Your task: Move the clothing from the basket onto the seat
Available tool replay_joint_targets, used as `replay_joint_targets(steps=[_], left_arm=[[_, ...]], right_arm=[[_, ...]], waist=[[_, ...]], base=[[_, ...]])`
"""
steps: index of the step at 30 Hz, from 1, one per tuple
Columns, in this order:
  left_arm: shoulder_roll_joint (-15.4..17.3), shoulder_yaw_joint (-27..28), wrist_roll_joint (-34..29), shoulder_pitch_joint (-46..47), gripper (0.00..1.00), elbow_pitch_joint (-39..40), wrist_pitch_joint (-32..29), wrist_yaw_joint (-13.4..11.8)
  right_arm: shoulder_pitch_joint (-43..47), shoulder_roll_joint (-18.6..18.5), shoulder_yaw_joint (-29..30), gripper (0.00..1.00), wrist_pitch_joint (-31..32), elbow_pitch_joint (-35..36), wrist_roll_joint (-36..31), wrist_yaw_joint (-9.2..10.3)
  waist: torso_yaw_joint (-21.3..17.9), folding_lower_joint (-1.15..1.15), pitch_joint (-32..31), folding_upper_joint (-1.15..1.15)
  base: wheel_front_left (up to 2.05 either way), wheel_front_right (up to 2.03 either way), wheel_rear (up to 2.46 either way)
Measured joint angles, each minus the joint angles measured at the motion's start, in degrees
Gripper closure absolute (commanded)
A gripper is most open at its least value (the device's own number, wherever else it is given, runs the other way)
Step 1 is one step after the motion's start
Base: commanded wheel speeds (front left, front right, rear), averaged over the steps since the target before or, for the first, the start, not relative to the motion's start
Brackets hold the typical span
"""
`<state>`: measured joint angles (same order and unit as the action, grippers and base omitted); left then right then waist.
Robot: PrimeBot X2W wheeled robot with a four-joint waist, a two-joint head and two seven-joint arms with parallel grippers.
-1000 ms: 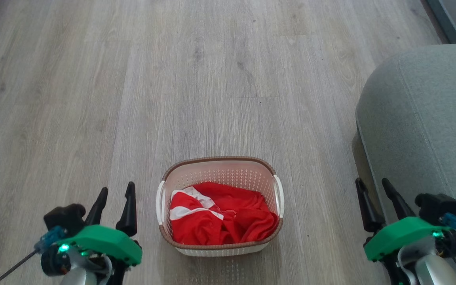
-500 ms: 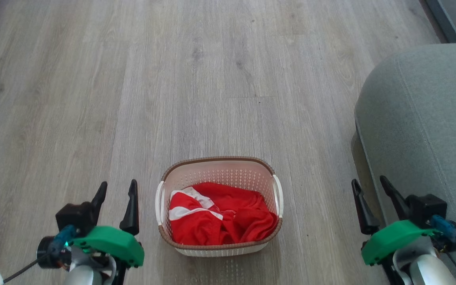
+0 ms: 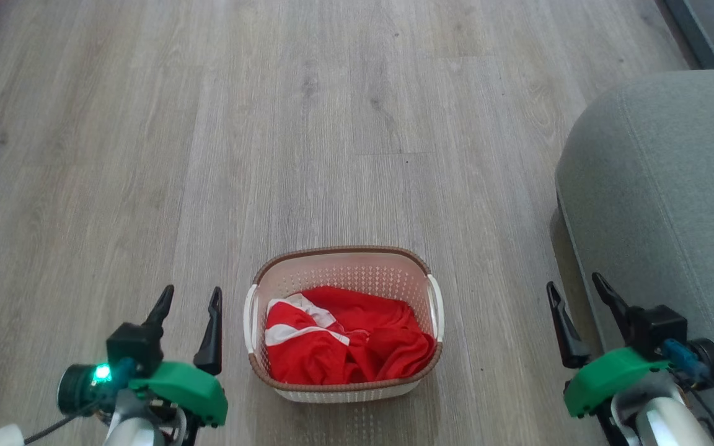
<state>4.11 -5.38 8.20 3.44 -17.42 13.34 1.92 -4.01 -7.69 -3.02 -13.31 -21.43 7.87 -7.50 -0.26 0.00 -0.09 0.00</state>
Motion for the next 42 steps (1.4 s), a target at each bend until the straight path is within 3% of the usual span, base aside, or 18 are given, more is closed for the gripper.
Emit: replay_joint_targets(steps=[6,29,35,42], left_arm=[[-0.3,0.36,-3.8,0.38,0.0,-0.83,0.88,0.71],[-1.14,2.03,-4.7,1.08,0.0,-1.99,0.89,2.02],[-1.2,1.23,-4.88,3.23,0.0,-4.37,0.92,2.52],[-1.05,-5.38,-10.71,18.77,0.0,-12.04,0.93,3.23]], right_arm=[[-0.02,-0.01,-0.05,0.0,-1.0,-0.3,-2.72,0.0],[-0.13,0.0,0.01,0.0,-1.0,-0.51,-2.75,0.0],[-1.79,0.04,0.46,0.0,-1.0,0.68,-2.58,0.0],[-11.38,0.05,-0.25,0.0,-1.01,3.89,-1.47,0.0]], waist=[[0.08,0.0,0.04,0.0],[-0.3,0.0,1.35,0.0],[-0.52,0.0,4.75,0.0],[-1.35,0.01,15.55,0.0]], base=[[0.0,0.0,0.0],[0.0,0.0,0.0],[0.0,0.0,0.0],[0.0,0.0,0.0]])
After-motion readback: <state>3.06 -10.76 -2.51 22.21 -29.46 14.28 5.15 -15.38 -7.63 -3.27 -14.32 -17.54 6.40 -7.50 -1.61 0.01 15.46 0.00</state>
